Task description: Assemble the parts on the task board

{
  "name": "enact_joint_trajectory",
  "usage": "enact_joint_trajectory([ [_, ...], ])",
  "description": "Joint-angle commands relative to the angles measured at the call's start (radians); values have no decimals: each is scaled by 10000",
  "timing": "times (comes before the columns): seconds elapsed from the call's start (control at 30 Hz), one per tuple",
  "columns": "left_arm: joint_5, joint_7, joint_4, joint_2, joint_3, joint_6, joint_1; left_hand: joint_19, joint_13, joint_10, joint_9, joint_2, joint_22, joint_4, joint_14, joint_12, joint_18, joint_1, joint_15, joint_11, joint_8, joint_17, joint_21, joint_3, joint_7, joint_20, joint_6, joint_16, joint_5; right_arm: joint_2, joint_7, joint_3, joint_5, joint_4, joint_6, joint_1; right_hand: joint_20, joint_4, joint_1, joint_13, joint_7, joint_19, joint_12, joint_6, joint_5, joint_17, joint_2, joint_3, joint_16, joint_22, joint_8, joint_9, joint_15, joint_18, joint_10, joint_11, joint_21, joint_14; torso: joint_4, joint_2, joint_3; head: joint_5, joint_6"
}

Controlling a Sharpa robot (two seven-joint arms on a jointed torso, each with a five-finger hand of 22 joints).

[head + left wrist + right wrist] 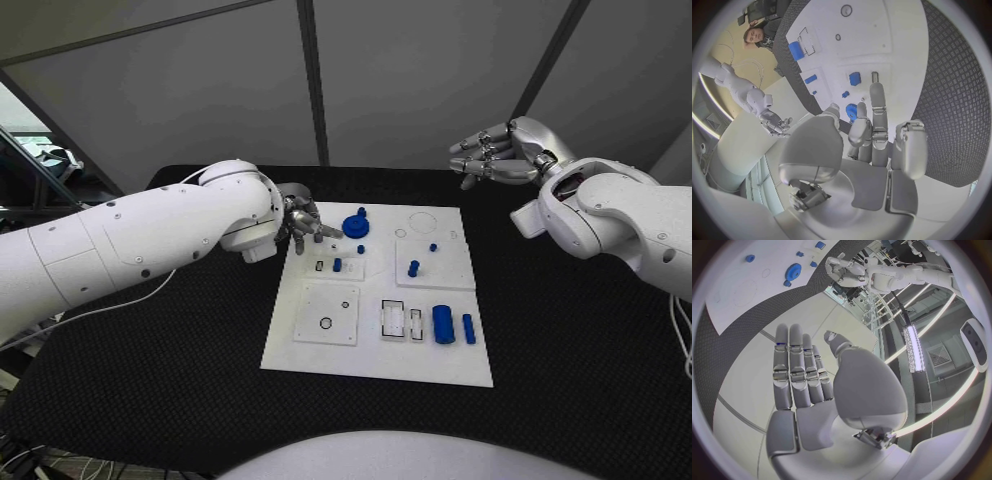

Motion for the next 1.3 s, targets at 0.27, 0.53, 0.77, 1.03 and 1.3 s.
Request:
enact_joint_trajectory([
  [0.27, 154, 399, -1780, 779, 24, 1447, 618, 248, -286, -214, -628, 53, 842, 73, -14, -205, -32, 329, 121, 105, -448, 14, -203, -443, 120, 127, -8, -70, 35, 45, -8, -13, -264, -51, 110, 14, -51, 24, 39, -52, -57, 239, 60, 302, -9, -50, 60, 66, 25, -64, 176, 51, -48, 50, 157, -27, -98, 116, -17, 22, -7, -11, 115],
  [0.53, -206, 791, -3256, 1485, -317, 1962, 914, 228, -215, -161, -742, 57, 793, 79, -10, -138, -20, 379, 125, 109, -497, 17, -243, -544, 124, 130, 37, -71, 34, 58, -18, -21, -299, -59, 112, 12, -71, 27, 49, -66, -79, 294, 72, 359, -18, -61, 77, 82, 33, -78, 197, 56, -69, 51, 205, -50, -106, 168, -13, 38, 7, -18, 127],
  [0.77, -275, 792, -3885, 1822, -509, 2457, 953, 250, -105, -88, -798, 89, 839, 80, -7, -44, -31, 415, 125, 107, -511, 18, -212, -582, 122, 131, 73, -71, 36, 95, -29, -22, -303, -64, 116, 11, -77, 25, 55, -73, -86, 311, 71, 378, -19, -66, 76, 87, 33, -83, 203, 57, -75, 50, 213, -56, -110, 181, -18, 43, 8, 38, 82],
  [1.03, -318, 875, -4341, 2098, -713, 2688, 957, 267, -84, -70, -851, 133, 873, 76, 0, -18, -38, 459, 123, 105, -524, 21, -189, -609, 118, 130, 107, -69, 39, 119, -37, -23, -304, -68, 148, 11, -82, 21, 63, -80, -86, 322, 68, 376, 3, -72, 74, 94, 29, -89, 199, 54, -78, 49, 214, -58, -115, 186, -31, 32, 8, 46, 43],
  [1.3, -323, 951, -4532, 2251, -819, 2786, 954, 303, -23, -22, -942, 245, 947, 78, 5, 47, -55, 530, 118, 95, -528, 23, -137, -658, 107, 128, 189, -70, 44, 150, -50, -23, -304, -82, 158, 10, -95, 20, 76, -104, -85, 353, 59, 376, 107, -92, 70, 116, 17, -108, 187, 44, -82, 44, 222, -58, -136, 198, -18, 18, 8, 56, 16],
])
